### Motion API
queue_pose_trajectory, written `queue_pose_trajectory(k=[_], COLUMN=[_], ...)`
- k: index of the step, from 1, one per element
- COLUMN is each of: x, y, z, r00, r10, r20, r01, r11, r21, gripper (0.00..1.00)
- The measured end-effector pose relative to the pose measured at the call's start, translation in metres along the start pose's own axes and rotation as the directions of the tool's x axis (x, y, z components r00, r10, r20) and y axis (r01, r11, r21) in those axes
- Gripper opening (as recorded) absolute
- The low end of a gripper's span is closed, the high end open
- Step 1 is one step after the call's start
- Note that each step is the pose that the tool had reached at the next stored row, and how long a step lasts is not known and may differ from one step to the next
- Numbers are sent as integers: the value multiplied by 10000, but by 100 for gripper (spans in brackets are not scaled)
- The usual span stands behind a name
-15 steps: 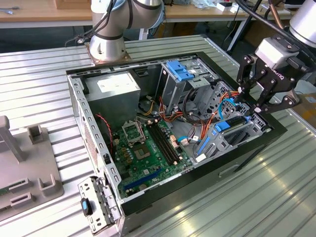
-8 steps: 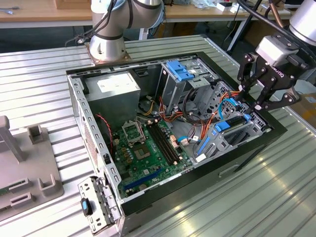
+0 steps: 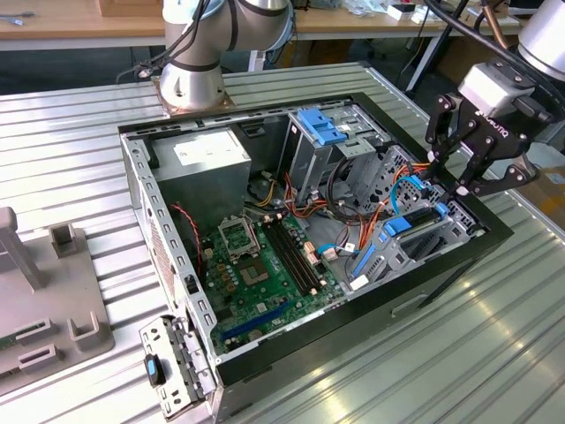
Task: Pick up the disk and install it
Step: 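Insert the first disk wire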
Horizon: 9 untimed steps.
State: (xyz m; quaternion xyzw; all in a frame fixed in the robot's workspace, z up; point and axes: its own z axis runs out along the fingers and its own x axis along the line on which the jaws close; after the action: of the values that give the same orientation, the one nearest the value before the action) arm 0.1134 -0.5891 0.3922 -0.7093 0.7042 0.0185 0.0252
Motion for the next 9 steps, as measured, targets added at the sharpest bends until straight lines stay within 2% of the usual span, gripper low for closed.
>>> queue_pose_trajectory(k=[9], x=[-19], y=[-3], z=[2], r00=[10000], r10=[1], r20=[1], r01=[-1], r11=[10000], r21=[0], gripper=[44])
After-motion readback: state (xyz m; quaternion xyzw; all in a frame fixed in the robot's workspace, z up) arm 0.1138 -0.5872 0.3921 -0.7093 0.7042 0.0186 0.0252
